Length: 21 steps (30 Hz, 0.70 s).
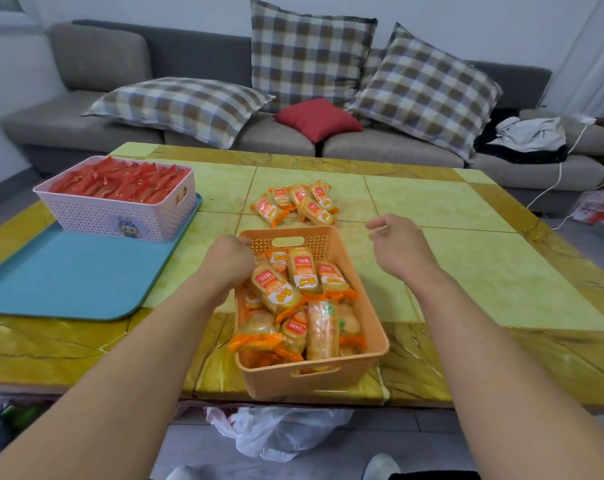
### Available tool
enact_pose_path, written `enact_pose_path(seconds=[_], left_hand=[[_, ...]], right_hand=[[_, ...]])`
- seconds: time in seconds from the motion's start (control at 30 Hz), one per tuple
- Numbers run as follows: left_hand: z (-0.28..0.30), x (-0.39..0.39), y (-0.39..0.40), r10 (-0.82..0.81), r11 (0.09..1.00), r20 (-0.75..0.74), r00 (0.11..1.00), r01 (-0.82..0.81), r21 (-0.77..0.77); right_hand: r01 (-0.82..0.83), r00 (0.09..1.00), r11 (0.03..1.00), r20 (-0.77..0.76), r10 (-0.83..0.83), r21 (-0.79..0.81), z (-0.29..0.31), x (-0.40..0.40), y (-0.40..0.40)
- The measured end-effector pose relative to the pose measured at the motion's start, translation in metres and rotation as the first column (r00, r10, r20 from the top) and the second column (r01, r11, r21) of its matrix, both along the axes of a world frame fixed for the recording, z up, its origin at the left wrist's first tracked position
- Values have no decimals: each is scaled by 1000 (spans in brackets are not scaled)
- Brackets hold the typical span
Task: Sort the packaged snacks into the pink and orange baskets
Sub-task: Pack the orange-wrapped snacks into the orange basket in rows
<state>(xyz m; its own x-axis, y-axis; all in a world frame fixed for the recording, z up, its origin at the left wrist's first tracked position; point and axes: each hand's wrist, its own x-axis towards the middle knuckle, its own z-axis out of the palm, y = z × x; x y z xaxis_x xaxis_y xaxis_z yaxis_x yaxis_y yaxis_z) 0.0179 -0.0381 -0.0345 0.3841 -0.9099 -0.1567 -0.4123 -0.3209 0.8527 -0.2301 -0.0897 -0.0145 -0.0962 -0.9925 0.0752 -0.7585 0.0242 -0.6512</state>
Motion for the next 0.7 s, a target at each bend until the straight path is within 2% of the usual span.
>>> enact_pose_path(seconds=[0.1,0.2,0.33,0.47,0.57,0.63,0.7], left_hand=[[2,25,3,97,995,25,995,-96,-20],[0,38,8,155,986,20,988,-154,-57],[-5,26,8,159,980,32,987,-154,-128],[-8,8,-10,122,985,25,992,-118,-123],[-14,-5,-32,91,981,-74,993,-102,-163],[-9,-8,-46,153,964,-221,963,-195,-181],[-1,-2,-72,278,913,-303,912,-348,-211]], right_hand=[[-126,990,979,-49,135,159,-35,16,-2],[-160,982,966,-70,177,202,-49,29,-5],[-112,992,988,68,105,108,-38,43,-17],[-75,975,997,210,76,-13,-15,51,-36],[-69,982,998,177,69,-5,-8,56,-74],[-109,990,994,96,106,29,-2,60,-101],[-158,987,984,3,158,77,2,67,-133]])
